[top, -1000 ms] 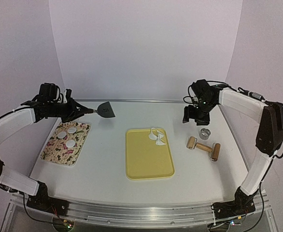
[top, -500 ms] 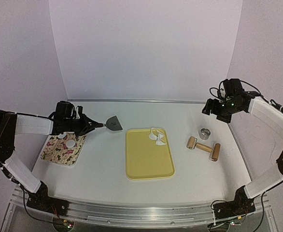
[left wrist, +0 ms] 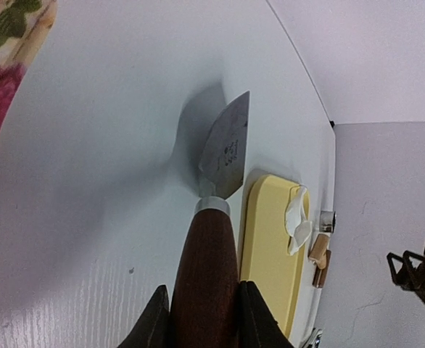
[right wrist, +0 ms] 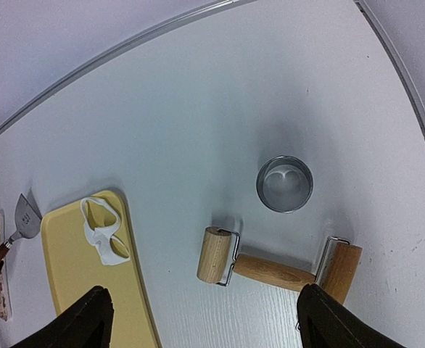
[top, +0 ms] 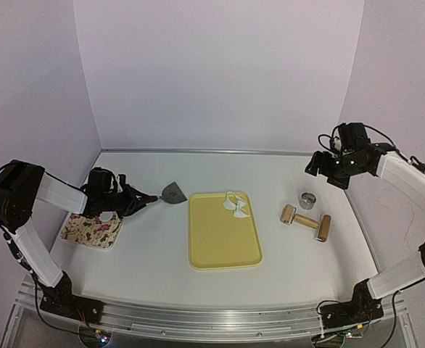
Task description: Roll out the dumpling wrappers from the dough
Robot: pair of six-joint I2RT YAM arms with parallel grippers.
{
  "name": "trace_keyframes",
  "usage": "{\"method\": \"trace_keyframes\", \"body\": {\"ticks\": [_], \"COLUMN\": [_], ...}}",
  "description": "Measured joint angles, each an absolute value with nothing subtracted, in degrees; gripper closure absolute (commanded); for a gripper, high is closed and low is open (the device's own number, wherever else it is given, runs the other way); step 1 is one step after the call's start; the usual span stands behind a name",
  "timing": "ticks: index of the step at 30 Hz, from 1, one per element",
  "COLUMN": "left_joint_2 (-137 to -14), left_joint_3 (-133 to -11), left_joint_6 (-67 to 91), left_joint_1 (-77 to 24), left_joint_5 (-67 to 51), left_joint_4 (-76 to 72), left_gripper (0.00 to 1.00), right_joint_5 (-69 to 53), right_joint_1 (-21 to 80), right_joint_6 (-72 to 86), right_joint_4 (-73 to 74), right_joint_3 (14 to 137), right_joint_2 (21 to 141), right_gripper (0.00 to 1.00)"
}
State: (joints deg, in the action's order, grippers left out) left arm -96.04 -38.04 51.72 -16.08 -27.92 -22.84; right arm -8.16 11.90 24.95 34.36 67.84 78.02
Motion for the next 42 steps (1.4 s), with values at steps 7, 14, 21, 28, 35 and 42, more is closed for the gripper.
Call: {"method": "trace_keyframes", "body": {"ticks": [7, 14, 21, 28, 35, 42], "left_joint_2": [-98.30, -98.98, -92.06, -76.70, -62.15, -56.13], "left_joint_3": [-34.92, -34.02, -32.26, -32.23, -33.11, -36.95], "left_joint_6": [53.80, 54.67, 51.67, 47.00, 44.64, 42.30], "left_joint_1": [-16.10, -16.10, -16.19, -16.19, -16.19, -16.12], "left_joint_5": [-27.33, -28.28, -25.21, -16.79, -6.38, -0.34], "left_joint_4": [-23.28, -26.62, -21.39, -8.36, 6.09, 12.97], "left_gripper": [0.52, 0.18, 0.00, 0.00, 0.00, 0.00], "right_joint_5": [-7.00, -6.39, -4.04, -0.08, 4.02, 9.01], "right_joint_1": [11.90, 11.90, 11.92, 11.90, 11.90, 11.90], "right_joint_6": [25.28, 25.56, 24.32, 20.25, 14.72, 12.86], "right_joint_4": [33.88, 34.02, 33.89, 33.97, 33.47, 32.15], "right_joint_3": [65.12, 63.18, 62.15, 60.59, 58.59, 55.14], "right_joint_2": [76.06, 73.97, 70.96, 70.33, 63.59, 54.21], "right_gripper": [0.11, 0.10, 0.02, 0.02, 0.02, 0.02]}}
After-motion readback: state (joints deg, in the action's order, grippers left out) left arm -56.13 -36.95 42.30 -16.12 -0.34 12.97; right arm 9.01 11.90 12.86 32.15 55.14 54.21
